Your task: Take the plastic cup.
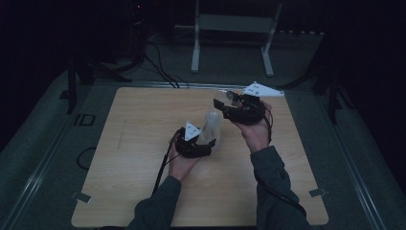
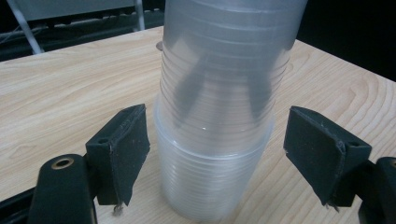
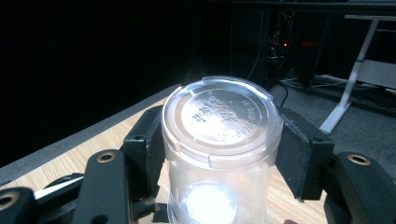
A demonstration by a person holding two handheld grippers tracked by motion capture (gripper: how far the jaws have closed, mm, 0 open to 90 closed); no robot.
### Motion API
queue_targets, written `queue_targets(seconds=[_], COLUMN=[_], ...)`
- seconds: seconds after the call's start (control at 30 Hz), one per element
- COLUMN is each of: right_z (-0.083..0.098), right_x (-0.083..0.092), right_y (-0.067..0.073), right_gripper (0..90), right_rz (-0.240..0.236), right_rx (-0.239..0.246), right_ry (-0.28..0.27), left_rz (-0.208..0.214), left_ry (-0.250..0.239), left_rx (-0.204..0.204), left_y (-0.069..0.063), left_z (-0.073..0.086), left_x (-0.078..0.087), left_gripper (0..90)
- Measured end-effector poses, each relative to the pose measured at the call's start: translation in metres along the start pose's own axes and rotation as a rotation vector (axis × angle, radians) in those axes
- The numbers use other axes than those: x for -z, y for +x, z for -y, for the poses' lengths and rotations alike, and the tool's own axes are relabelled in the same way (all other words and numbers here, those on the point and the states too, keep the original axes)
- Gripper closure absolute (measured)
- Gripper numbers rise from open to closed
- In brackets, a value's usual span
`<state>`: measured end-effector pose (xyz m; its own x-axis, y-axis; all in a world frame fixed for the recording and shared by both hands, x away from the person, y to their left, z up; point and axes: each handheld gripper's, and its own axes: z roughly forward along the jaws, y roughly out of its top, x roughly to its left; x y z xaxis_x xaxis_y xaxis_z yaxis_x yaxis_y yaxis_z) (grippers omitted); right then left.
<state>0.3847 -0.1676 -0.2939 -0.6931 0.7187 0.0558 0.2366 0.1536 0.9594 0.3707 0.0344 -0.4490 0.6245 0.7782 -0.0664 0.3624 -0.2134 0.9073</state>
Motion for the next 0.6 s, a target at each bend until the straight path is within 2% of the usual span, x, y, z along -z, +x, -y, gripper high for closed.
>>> queue_targets(seconds=[0.27,0.43,0.6], right_z=[0.005,0.007,0.015], right_x=[0.012,0.019,0.031], right_y=[-0.013,-0.017,-0.026], right_gripper=[39.4,39.4,39.4], right_rz=[0.039,0.057,0.089], right_rx=[-0.028,-0.025,-0.042], right_ry=[-0.003,0.003,0.008], left_rz=[0.001,0.001,0.006], left_ry=[-0.004,-0.004,-0.01], left_rx=[-0.004,-0.009,-0.017], left_y=[-0.002,-0.002,-0.006], left_z=[0.001,0.002,0.002], left_x=[0.007,0.01,0.013], left_gripper=[22.9,22.9,22.9])
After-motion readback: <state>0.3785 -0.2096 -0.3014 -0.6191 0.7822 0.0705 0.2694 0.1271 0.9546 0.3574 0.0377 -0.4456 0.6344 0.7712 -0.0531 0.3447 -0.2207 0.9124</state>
